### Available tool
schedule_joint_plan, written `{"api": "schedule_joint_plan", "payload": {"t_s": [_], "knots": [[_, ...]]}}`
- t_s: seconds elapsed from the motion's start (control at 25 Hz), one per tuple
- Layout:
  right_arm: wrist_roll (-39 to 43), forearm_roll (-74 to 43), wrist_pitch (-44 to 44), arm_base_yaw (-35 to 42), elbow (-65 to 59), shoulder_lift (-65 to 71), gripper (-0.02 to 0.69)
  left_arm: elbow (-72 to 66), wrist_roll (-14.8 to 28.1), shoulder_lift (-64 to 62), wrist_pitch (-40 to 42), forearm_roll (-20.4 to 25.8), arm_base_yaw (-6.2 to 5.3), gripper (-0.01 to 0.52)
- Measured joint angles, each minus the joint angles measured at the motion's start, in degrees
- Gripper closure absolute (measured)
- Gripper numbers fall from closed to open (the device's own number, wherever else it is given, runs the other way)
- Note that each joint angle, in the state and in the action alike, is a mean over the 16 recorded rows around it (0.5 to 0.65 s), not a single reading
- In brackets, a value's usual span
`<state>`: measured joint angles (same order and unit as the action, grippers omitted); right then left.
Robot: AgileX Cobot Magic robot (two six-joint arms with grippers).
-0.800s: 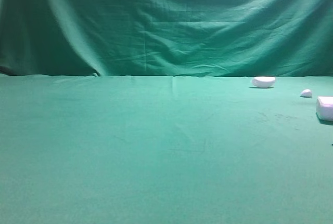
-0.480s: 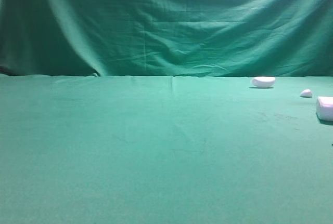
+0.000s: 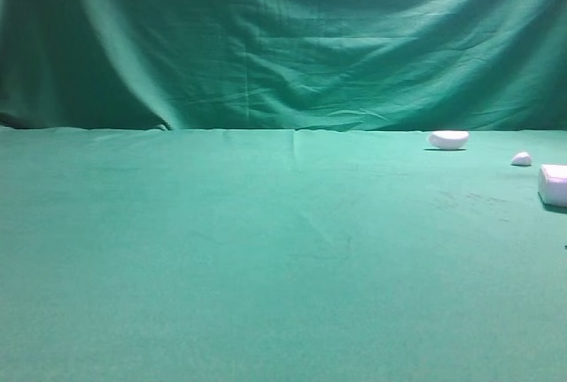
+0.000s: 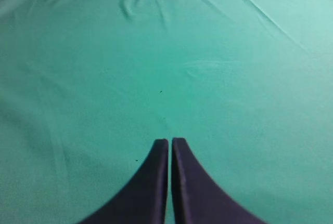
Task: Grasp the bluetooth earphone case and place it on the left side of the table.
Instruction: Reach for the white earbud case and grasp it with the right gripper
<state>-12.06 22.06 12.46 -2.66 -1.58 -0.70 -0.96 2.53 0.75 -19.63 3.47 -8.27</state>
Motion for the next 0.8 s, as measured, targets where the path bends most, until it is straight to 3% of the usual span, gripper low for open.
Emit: {"api": "schedule_joint_plan", "payload": {"t_s": [0.36, 0.8], "knots": [[-6.6, 9.8, -6.5, 0.0, 6.2, 2.9, 0.665, 0.0, 0.0, 0.0, 0.0, 0.0, 0.0, 0.514], [-17.6, 6.7, 11.0, 0.0, 21.8, 20.6, 0.665, 0.0, 0.0, 0.0, 0.0, 0.0, 0.0, 0.514]]}}
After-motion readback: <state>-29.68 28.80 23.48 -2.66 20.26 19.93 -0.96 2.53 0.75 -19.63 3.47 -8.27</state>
